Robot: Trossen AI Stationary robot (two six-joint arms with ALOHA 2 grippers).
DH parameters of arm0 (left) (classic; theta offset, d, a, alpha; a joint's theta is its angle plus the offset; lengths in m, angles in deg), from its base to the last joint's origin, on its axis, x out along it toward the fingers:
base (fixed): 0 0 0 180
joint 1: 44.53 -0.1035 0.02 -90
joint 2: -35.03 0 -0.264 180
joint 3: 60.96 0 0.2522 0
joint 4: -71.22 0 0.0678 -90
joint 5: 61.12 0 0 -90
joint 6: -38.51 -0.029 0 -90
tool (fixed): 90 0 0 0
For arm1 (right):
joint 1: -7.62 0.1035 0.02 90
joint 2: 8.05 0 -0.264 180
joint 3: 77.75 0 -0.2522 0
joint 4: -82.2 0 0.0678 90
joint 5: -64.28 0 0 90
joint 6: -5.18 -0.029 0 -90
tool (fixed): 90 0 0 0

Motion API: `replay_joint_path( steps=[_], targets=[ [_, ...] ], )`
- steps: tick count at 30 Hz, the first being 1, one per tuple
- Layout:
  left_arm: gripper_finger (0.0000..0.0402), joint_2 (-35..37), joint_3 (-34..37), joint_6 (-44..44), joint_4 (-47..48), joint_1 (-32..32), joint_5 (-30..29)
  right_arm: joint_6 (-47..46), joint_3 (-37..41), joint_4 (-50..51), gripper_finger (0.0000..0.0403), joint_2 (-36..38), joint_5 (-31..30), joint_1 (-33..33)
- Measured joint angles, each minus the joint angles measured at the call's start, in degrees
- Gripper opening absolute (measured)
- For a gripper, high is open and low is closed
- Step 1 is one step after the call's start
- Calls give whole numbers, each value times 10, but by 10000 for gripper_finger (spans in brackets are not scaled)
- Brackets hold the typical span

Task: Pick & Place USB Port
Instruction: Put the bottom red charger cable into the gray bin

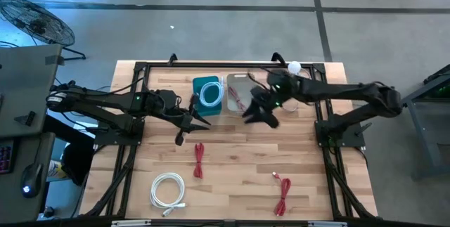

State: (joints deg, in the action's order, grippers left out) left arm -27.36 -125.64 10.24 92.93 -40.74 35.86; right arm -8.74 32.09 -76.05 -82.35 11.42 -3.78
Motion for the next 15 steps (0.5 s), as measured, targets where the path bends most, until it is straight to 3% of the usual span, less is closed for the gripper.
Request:
replay_joint_path(
  steps=[3, 8, 11, 15],
  targets=[
    [72, 0, 0, -4, 0, 0, 0, 45, 0, 13, 160, 45, -42, 63],
    [72, 0, 0, -5, 0, 0, 0, 117, 0, 110, 151, 111, -234, 172],
    [72, 0, 0, -4, 0, 0, -4, 113, 0, 187, 149, 130, -354, 231],
    [72, 0, 0, -4, 0, 0, -5, 87, 0, 260, 151, 120, -423, 299]
  ],
)
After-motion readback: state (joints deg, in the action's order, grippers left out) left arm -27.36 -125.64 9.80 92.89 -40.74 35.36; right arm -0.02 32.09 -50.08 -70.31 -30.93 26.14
